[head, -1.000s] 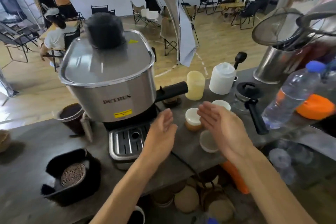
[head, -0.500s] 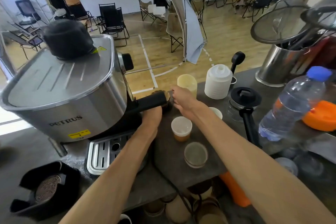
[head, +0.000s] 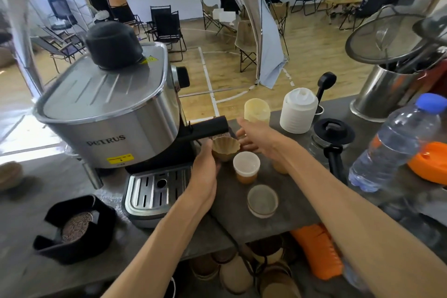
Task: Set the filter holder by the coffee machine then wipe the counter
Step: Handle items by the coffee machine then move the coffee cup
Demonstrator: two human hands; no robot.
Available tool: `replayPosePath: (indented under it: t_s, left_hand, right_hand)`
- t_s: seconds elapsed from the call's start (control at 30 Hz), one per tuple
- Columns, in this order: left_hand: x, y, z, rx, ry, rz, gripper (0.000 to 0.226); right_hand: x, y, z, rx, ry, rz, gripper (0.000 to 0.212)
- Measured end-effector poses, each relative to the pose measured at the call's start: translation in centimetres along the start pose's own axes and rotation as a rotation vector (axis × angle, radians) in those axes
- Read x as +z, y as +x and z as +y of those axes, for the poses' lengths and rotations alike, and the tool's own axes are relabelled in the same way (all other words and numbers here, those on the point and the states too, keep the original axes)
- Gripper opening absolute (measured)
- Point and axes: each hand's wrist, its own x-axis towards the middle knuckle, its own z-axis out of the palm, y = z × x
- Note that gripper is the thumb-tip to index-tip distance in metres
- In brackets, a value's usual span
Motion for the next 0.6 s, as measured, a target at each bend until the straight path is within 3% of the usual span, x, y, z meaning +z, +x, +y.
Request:
replayPosePath:
  t_s: [0.13, 0.27, 0.47, 0.6]
  left_hand:
    - [-0.4, -0.8, -0.8, -0.048, -0.095, 0.038, 0.056]
    - [-0.8, -1.3, -1.0, -0.057, -0.114, 0.015, 0.062]
    - [-1.0, -1.4, -0.1, -0.011, -0.019, -0.009, 0.064]
    - [-0.6, 0.6, 0.5, 0.058, 0.096, 0.042, 0.086]
  right_hand:
    - [-0.2, -0.2, 0.6, 0.014, 0.045, -0.049, 0.062]
    - [-0.5, -0.4, 0.6, 0.013, 0.035, -0.085, 0.062]
    - [-0.3, 1.0, 0.0, -0.01, 0.019, -0.051, 0.059]
    - [0.2, 3.3, -0.7, -0.035, 0.059, -0.022, 0.058]
